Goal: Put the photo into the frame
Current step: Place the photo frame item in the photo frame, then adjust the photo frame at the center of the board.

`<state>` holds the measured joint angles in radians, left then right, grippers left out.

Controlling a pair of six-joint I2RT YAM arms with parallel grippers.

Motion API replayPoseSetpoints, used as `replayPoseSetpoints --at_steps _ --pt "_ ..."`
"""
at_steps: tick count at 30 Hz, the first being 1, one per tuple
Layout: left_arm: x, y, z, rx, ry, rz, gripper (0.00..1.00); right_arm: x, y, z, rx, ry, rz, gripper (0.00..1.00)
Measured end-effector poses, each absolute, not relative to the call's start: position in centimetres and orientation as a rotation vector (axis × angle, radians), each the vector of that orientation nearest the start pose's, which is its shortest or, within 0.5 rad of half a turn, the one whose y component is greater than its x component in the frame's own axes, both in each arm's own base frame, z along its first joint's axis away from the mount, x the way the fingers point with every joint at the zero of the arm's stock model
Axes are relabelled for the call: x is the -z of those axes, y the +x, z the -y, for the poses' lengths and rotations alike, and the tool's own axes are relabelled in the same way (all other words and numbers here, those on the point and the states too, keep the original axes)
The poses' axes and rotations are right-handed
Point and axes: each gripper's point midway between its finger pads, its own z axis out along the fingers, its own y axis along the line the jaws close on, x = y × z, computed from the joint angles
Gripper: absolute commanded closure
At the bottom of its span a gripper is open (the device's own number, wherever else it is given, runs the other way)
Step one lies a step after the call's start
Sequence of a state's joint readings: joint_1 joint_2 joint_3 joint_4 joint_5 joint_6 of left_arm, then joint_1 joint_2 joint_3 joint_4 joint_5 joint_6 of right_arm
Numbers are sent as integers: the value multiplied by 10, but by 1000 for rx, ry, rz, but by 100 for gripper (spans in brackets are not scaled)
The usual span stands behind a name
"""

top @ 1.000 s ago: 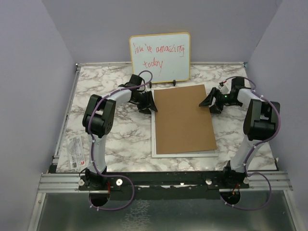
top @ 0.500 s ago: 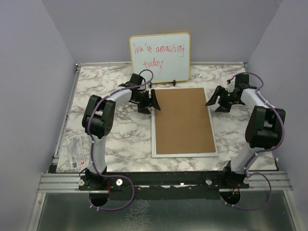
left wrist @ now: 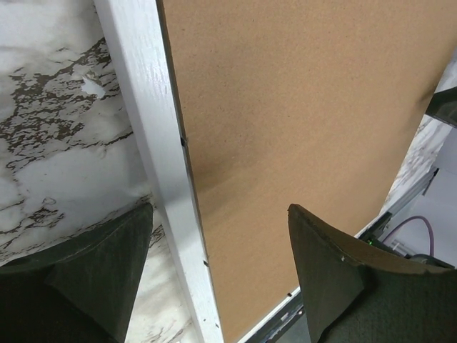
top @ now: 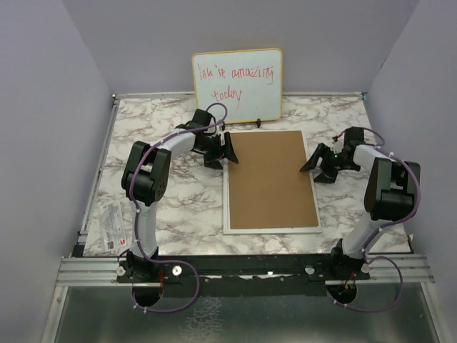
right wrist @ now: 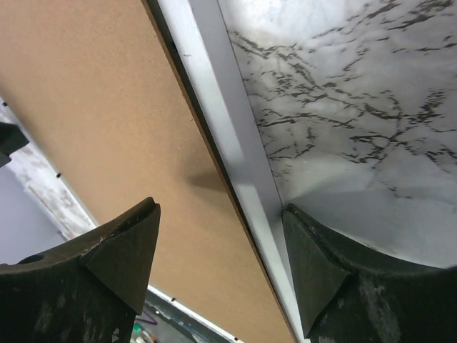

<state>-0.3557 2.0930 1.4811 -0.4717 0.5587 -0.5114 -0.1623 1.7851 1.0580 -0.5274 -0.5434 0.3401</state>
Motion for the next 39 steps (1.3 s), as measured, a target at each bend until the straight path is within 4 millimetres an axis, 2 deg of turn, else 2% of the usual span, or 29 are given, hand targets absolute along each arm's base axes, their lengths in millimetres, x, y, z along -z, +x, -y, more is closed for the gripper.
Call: replayPoseSetpoints --at_steps 5,8,12,16,20,23,26,30,39 --pt "-46 387 261 1007 -16 -2770 21 -37 341 -62 -884 522 -2683 26" --pt "-45 390 253 992 -38 -2770 23 -38 342 -73 -903 478 -2671 26" --pt "-43 394 234 901 -81 -2762 20 -40 342 -96 -943 416 -2667 26" --pt "-42 396 200 759 -159 -2743 19 -39 336 -127 -957 358 -2706 28" --pt "-41 395 185 730 -201 -2736 18 -40 338 -128 -819 406 -2741 34" --pt "-41 395 183 725 -197 -2730 18 -57 347 -120 -756 429 -2697 50" --pt "-41 396 182 716 -189 -2727 19 -75 357 -118 -742 426 -2640 54" --pt "-41 396 182 716 -188 -2728 19 -80 356 -121 -765 426 -2630 51" --pt "-40 395 182 717 -187 -2728 20 -55 341 -133 -846 432 -2709 49"
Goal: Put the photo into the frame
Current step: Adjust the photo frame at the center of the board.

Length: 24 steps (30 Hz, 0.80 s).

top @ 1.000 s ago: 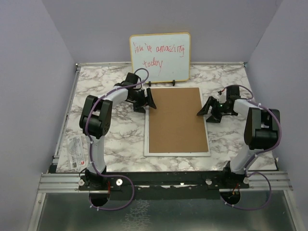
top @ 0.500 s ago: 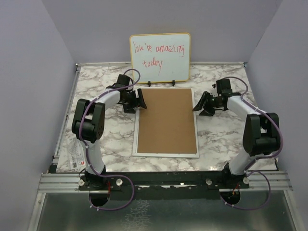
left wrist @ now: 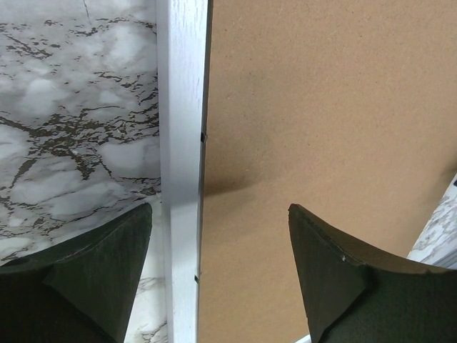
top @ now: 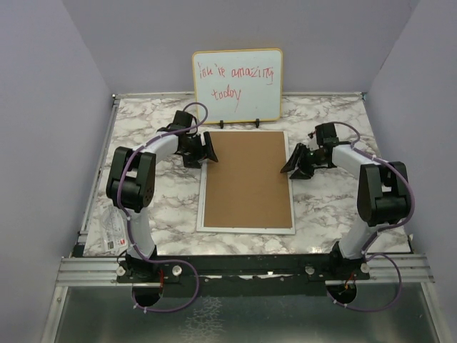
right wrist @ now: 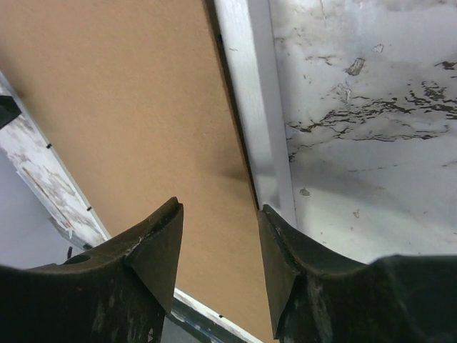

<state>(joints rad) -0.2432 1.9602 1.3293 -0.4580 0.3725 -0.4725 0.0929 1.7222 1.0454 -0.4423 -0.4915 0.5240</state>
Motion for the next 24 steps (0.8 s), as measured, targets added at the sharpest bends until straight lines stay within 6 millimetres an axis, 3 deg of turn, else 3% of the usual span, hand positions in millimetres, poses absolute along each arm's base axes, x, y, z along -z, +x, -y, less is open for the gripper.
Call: replayPoseSetpoints --at_steps 4,13,24 --pt "-40 395 183 723 -186 -2727 20 -43 334 -137 -867 441 -2751 47" --pt "-41 394 184 765 -202 -2718 20 -45 327 -148 -969 385 -2743 47" --pt "-44 394 186 826 -293 -2669 21 -45 292 -159 -1124 329 -2786 47"
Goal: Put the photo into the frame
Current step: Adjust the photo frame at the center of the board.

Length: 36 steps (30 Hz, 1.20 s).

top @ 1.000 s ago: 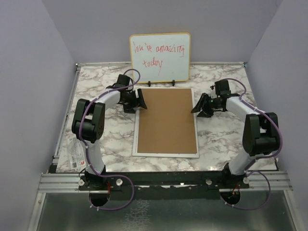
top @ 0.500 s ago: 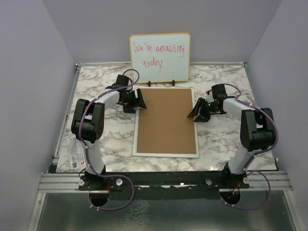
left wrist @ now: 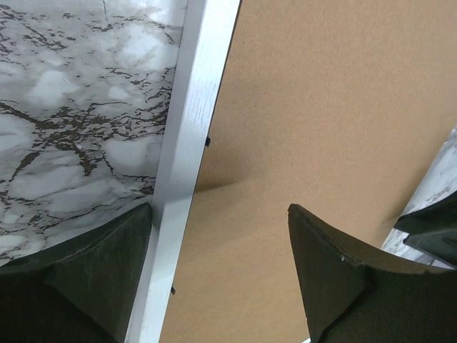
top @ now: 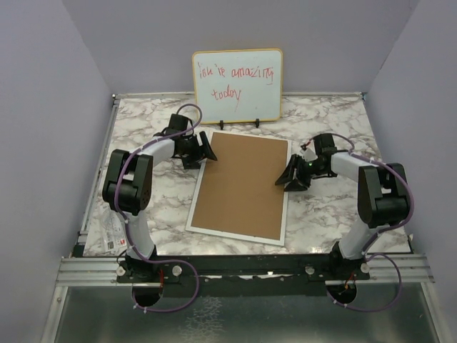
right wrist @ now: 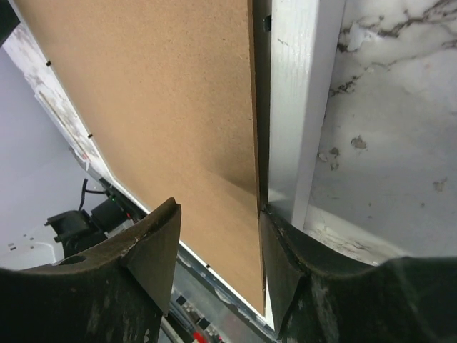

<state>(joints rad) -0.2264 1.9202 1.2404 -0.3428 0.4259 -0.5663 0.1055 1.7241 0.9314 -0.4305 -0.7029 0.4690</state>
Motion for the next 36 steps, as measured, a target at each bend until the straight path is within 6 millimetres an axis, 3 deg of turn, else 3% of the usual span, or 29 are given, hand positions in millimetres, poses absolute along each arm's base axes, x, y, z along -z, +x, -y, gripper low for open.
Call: replayPoseSetpoints --at_steps 5,11,17,22,26,31,36 --pt "-44 394 187 832 -320 -2662 19 -46 278 -158 -1126 323 -2832 44" --pt "-45 396 186 816 -322 -2660 12 -56 259 -144 -968 329 -2912 38" --pt "-46 396 187 775 -256 -2675 12 -71 284 -128 -780 328 -2839 32" --pt "-44 394 187 763 -211 -2693 20 -52 303 -124 -714 420 -2822 31" --pt "-42 393 186 757 -192 -2698 29 -34 321 -127 -723 474 -2814 33" --pt "-38 390 183 756 -188 -2696 37 -45 344 -138 -811 431 -2732 36" --pt "-37 386 182 770 -175 -2685 40 -42 348 -140 -866 392 -2726 38"
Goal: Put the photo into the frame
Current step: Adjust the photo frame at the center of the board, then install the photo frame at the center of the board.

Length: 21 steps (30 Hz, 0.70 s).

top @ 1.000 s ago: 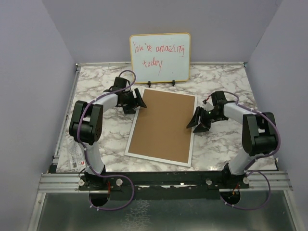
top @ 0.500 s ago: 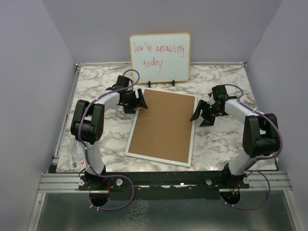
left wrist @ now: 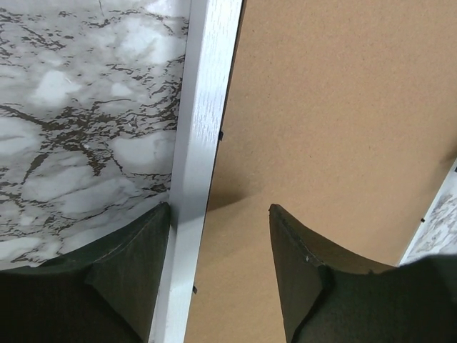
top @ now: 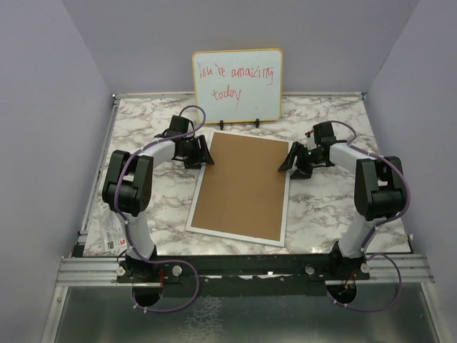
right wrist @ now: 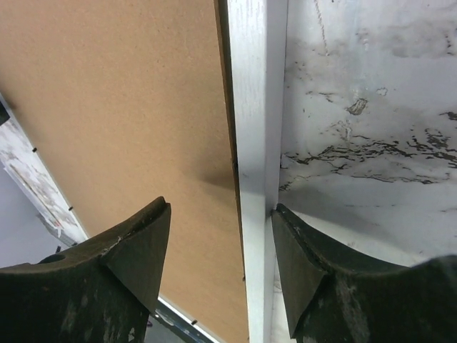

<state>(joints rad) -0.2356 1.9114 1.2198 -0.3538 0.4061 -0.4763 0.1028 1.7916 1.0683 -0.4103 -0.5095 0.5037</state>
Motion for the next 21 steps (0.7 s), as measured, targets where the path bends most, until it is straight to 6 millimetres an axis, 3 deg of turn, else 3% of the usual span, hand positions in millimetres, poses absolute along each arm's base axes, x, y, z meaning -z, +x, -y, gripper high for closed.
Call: replayPoseSetpoints --at_steps 4,6,9,15,17,21 --pt "-37 381 180 758 -175 -2682 32 -41 351 -135 -804 379 -2740 38" --pt "-38 374 176 723 -188 -2704 26 -49 365 -128 -716 379 -2720 37" --pt "-39 366 169 649 -204 -2731 23 -77 400 -121 -627 346 -2616 37" --pt "-38 362 161 580 -226 -2752 23 -132 468 -126 -633 245 -2421 40" --pt "-38 362 160 573 -227 -2751 23 -140 493 -132 -656 212 -2371 42" --pt "-39 363 160 574 -226 -2749 25 -133 524 -144 -711 158 -2347 45"
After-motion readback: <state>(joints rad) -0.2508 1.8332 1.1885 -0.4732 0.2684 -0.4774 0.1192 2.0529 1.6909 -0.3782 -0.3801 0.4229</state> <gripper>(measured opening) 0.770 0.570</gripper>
